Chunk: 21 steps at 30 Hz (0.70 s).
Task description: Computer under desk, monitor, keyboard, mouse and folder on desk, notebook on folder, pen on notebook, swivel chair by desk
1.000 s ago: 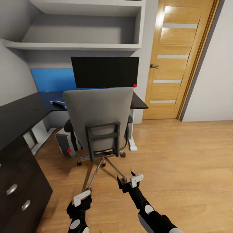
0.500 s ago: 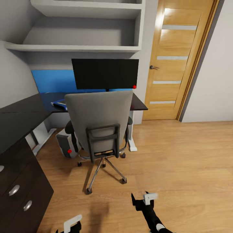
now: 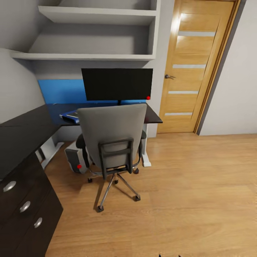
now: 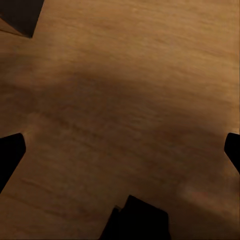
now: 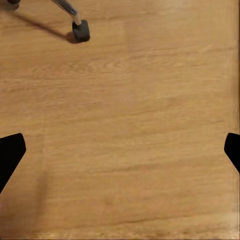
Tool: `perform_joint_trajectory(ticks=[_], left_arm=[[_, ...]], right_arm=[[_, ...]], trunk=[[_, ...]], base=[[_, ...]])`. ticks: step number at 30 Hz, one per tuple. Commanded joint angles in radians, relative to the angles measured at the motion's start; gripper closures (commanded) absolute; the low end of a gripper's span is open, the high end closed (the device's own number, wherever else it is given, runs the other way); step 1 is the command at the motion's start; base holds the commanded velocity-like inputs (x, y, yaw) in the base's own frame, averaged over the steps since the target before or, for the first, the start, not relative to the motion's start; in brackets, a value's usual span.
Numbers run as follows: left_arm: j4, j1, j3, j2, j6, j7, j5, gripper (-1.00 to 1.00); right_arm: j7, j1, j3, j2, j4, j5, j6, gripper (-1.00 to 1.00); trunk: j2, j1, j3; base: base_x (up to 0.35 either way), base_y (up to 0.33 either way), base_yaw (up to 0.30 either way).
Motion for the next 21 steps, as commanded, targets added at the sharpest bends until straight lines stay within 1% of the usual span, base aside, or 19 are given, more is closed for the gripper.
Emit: perform_joint_trajectory(ticks=[1, 3, 5, 7, 12, 14, 17, 21], left_arm=[[0.011, 0.000, -0.009, 0.000, -0.015, -0.003, 0.006, -1.00], [0.021, 0.002, -0.010, 0.000, -0.039, -0.017, 0.007, -1.00], [0.026, 0.016, -0.009, 0.000, -0.055, -0.029, 0.007, -1.00], [0.029, 0.043, -0.009, 0.000, -0.067, -0.038, 0.007, -1.00], [0.031, 0.098, -0.008, 0.000, -0.131, -0.044, 0.007, -1.00], [0.031, 0.113, -0.008, 0.000, -0.145, -0.044, 0.007, -1.00], [0.031, 0.125, -0.008, 0.000, -0.168, -0.045, 0.007, -1.00], [0.031, 0.134, -0.009, 0.000, -0.203, -0.046, 0.006, -1.00]], right_arm=[[0.000, 0.012, 0.009, 0.000, 0.003, -0.008, -0.009, -1.00], [0.000, 0.030, 0.009, -0.001, 0.005, -0.008, -0.015, -1.00], [0.000, 0.046, 0.009, -0.001, 0.005, -0.008, -0.017, -1.00], [0.000, 0.066, 0.009, -0.002, 0.006, -0.007, -0.022, -1.00], [-0.001, 0.122, 0.009, -0.004, 0.006, -0.007, -0.089, -1.00], [-0.001, 0.138, 0.009, -0.004, 0.006, -0.007, -0.112, -1.00], [-0.001, 0.163, 0.009, -0.004, 0.006, -0.007, -0.136, -1.00], [-0.002, 0.177, 0.008, -0.005, 0.006, -0.008, -0.142, -1.00]], trunk=[[0.007, -0.005, 0.002], [0.021, -0.012, 0.009], [0.035, -0.020, 0.015], [0.049, -0.028, 0.022], [0.084, -0.047, 0.042], [0.098, -0.055, 0.051], [0.119, -0.066, 0.064], [0.147, -0.081, 0.081]], base=[[-0.220, 0.044, 0.000], [-0.144, 0.029, 0.000], [-0.065, 0.013, 0.000], [-0.030, 0.006, 0.000], [-0.008, 0.002, 0.000], [-0.002, 0.000, 0.000], [0.000, 0.000, 0.000], [0.000, 0.000, 0.000]])
